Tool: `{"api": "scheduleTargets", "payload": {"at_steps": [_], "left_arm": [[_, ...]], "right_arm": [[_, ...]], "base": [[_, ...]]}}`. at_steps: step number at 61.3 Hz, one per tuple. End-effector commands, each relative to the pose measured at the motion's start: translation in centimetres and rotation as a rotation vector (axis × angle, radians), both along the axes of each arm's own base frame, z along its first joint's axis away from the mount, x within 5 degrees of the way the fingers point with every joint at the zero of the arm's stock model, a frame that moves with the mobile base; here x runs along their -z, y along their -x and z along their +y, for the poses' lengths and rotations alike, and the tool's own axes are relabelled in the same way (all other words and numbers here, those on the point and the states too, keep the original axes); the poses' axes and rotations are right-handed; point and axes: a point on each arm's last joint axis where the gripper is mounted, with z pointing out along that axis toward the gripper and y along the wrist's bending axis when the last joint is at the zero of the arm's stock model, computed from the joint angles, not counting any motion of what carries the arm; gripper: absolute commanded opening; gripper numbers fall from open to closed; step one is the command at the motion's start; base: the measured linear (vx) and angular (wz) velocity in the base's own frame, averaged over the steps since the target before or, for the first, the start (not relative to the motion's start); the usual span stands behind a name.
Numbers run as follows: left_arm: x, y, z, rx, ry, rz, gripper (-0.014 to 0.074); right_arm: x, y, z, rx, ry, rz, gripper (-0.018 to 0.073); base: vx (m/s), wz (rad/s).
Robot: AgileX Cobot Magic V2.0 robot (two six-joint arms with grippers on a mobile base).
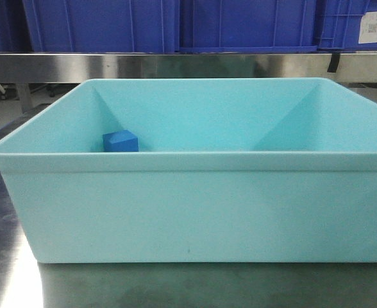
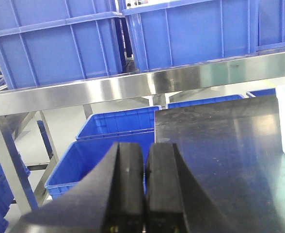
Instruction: Pick red cube and place on left shelf
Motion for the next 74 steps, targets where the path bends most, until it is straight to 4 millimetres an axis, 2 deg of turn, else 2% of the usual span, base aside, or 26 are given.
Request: {"api": "scheduleTargets", "payload": {"at_steps": [1, 8, 18, 27, 36, 49, 55, 60, 66, 74], "left_arm": [[0.0, -0.1, 0.0, 0.004, 0.005, -0.062, 0.0106], [0.0, -0.1, 0.0, 0.004, 0.005, -0.062, 0.0106], [0.0, -0.1, 0.0, 0.004, 0.005, -0.062, 0.0106], [0.0, -0.1, 0.0, 0.004, 0.005, -0.062, 0.0106], [0.0, -0.1, 0.0, 0.004, 0.005, -0.062, 0.0106], [0.0, -0.1, 0.0, 0.004, 0.005, -0.062, 0.0106], [0.0, -0.1, 0.0, 0.004, 0.005, -0.062, 0.0106], [0.0, -0.1, 0.0, 0.004, 0.005, -0.062, 0.0106], [0.0, -0.1, 0.0, 0.004, 0.005, -0.062, 0.0106], [0.0, -0.1, 0.0, 0.004, 0.005, -0.062, 0.0106]], "right_arm": [[-1.8, 0.4, 0.1, -0.012, 0.007, -0.144, 0.0053], [-2.2, 0.3, 0.2, -0.04, -0.001, -0.136, 0.0053], [-3.8, -1.2, 0.5, -0.075, -0.001, -0.004, 0.0053], [-7.2, -3.3, 1.0, -0.107, 0.0, 0.027, 0.0053], [-11.6, -6.0, 1.5, -0.128, -0.003, 0.031, 0.0053], [-15.5, -10.9, 2.4, -0.141, -0.125, 0.231, 0.0053], [-16.3, -13.1, 3.3, -0.167, -0.172, 0.337, 0.0086], [-16.5, -14.8, 4.7, -0.212, -0.166, 0.409, 0.0163], [-16.5, -16.8, 7.0, -0.284, -0.141, 0.479, 0.028], [-15.6, -18.9, 10.3, -0.372, -0.106, 0.548, 0.036]], "base": [[0.0, 0.0], [0.0, 0.0], [0.0, 0.0], [0.0, 0.0], [0.0, 0.0], [0.0, 0.0], [0.0, 0.0], [0.0, 0.0], [0.0, 0.0], [0.0, 0.0]]}}
